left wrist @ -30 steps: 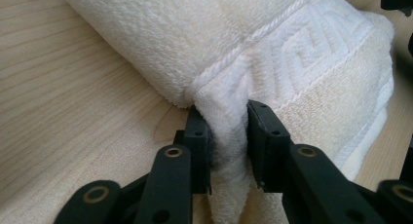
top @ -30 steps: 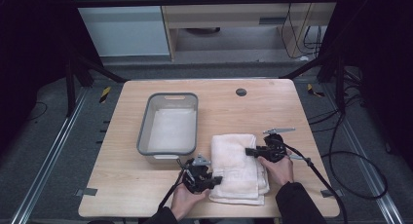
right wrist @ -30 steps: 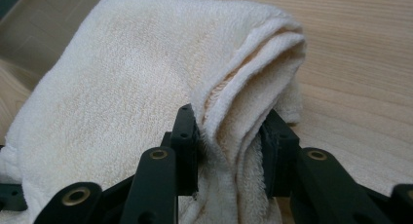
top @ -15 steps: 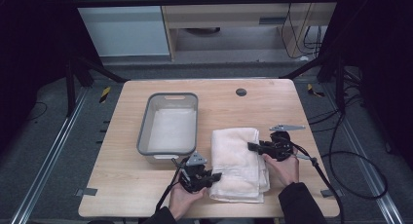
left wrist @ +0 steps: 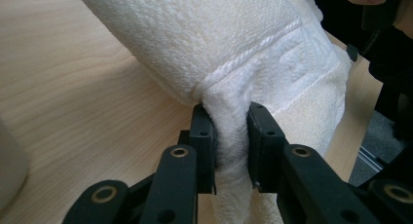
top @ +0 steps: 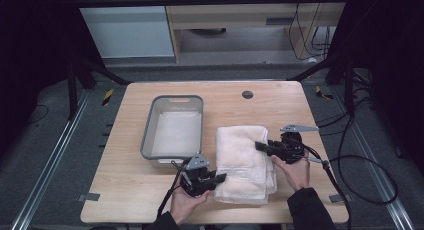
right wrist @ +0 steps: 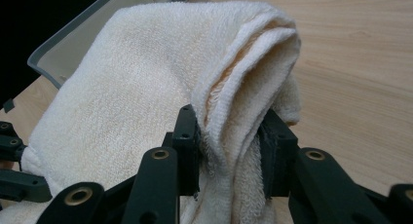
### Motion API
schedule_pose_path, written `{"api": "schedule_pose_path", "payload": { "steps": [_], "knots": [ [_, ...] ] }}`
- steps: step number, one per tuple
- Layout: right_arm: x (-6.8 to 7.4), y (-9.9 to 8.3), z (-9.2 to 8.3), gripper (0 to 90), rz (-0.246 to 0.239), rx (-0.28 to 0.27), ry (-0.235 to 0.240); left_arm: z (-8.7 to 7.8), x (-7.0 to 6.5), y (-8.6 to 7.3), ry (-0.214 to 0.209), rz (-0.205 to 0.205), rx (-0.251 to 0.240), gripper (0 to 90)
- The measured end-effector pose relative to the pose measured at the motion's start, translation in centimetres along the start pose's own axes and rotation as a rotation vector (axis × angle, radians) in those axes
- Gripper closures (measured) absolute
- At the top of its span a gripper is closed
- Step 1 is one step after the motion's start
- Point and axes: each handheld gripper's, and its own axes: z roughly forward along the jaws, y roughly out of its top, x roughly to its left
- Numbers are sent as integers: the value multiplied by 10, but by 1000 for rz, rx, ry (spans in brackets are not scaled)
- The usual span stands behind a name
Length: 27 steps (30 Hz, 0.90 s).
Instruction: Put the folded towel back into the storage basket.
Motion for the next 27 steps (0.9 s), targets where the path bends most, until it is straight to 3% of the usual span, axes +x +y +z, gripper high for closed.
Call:
{"api": "schedule_pose_path", "payload": {
  "steps": [11, 18, 27],
  "knots": [
    [12, 12, -8, 661, -34, -54, -3, -14, -3, 10, 22, 33, -36, 747],
    [19, 21, -13, 662, -54, -88, -2, -23, -3, 16, 23, 34, -62, 747],
    [22, 26, -14, 662, -52, -105, 3, -30, -2, 23, 31, 46, -82, 747]
  ]
}}
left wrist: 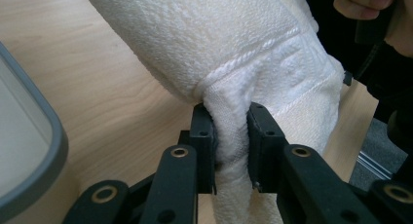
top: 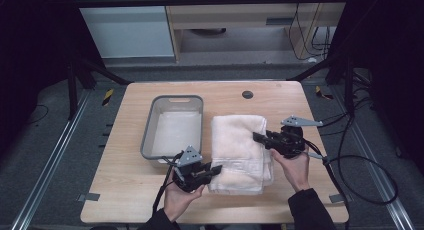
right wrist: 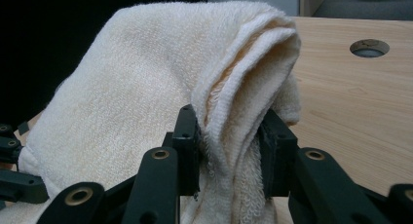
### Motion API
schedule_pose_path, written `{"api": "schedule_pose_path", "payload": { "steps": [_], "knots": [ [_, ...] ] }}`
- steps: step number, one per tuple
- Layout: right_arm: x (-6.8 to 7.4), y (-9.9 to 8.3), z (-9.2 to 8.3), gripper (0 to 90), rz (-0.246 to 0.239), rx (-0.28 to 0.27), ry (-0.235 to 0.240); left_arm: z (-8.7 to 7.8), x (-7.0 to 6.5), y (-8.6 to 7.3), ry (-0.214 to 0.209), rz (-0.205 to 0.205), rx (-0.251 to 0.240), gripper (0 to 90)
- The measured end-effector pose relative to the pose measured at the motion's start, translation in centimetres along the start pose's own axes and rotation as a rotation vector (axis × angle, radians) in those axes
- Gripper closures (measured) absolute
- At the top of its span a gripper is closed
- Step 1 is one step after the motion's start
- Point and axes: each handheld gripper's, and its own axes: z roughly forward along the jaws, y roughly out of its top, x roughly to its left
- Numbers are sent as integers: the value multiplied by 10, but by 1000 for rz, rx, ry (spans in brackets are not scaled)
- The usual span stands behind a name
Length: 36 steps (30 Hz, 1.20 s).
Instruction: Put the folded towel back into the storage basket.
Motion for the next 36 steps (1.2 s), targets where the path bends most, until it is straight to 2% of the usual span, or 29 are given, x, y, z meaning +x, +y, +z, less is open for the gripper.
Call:
{"api": "schedule_pose_path", "payload": {
  "steps": [11, 19, 36],
  "knots": [
    [2, 17, 1, 662, -15, -21, -8, -3, 8, 13, 7, 3, -14, 748],
    [4, 28, 3, 662, -10, -55, 3, -14, 14, 24, 16, 2, -58, 748],
    [26, 58, 19, 663, -53, -81, 5, -38, 31, 34, 62, -15, -113, 748]
  ]
}}
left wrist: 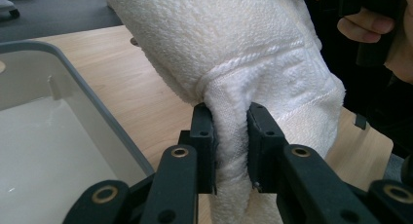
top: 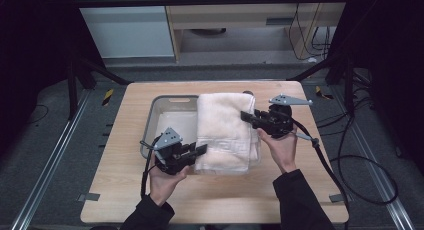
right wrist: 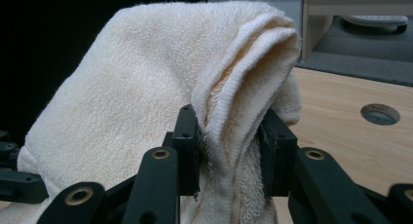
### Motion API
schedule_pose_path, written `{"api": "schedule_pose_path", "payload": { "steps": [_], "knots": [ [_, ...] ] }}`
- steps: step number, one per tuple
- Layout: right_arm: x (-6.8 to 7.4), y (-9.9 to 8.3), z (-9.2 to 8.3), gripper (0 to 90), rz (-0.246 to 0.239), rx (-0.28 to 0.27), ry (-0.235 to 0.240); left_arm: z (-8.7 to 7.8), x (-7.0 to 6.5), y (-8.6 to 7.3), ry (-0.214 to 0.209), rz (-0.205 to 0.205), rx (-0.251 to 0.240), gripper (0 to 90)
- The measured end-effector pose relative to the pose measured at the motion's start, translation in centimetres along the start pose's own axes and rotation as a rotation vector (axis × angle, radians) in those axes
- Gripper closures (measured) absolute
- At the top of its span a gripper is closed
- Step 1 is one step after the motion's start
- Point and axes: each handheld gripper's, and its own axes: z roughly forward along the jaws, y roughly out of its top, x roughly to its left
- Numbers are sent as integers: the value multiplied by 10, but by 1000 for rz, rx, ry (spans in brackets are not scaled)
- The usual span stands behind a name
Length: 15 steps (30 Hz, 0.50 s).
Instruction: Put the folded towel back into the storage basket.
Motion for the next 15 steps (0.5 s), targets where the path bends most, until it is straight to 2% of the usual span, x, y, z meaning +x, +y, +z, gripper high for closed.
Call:
{"api": "schedule_pose_path", "payload": {
  "steps": [15],
  "knots": [
    [22, 29, 17, 662, -46, -14, 6, -23, 17, 12, 41, -11, -47, 749]
  ]
}}
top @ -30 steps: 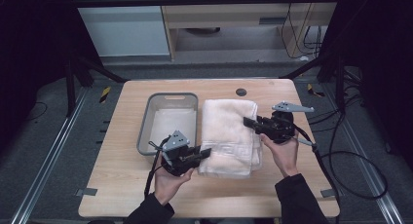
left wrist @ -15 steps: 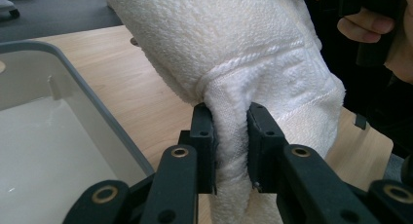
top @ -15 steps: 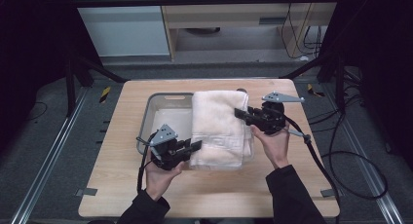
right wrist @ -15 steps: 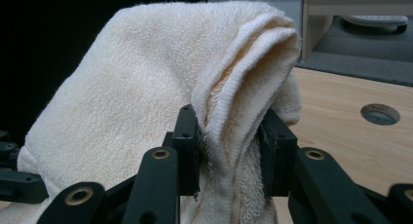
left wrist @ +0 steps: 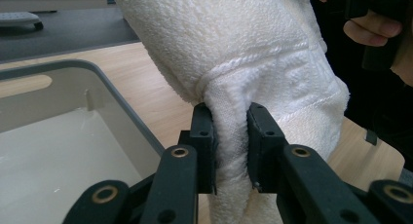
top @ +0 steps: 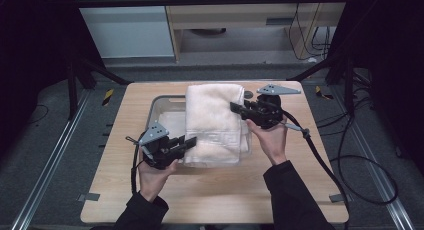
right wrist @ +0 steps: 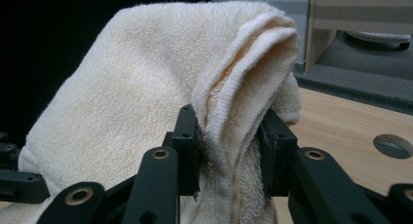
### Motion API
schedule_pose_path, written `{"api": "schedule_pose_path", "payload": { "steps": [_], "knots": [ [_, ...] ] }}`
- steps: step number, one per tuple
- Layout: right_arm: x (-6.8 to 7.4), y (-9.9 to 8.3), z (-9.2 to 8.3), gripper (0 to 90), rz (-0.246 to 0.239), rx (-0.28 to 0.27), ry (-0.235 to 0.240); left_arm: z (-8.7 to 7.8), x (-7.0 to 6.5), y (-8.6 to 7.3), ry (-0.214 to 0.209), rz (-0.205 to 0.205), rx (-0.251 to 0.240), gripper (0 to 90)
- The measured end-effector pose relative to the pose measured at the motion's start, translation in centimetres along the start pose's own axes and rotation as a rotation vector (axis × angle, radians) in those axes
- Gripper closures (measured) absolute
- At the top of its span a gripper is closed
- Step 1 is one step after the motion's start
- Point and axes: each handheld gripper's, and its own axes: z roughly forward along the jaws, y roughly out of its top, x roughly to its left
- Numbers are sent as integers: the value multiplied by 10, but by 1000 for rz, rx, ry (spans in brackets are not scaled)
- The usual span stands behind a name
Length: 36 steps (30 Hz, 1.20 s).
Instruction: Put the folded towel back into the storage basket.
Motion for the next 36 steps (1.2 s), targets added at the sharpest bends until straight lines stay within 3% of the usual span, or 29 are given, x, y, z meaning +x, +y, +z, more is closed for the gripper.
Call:
{"api": "schedule_pose_path", "payload": {
  "steps": [21, 36],
  "knots": [
    [31, 32, 35, 662, -50, -3, 18, -31, 29, 11, 71, -13, -25, 749],
    [46, 42, 66, 662, -52, 0, 33, -46, 52, 11, 125, -37, -35, 748]
  ]
}}
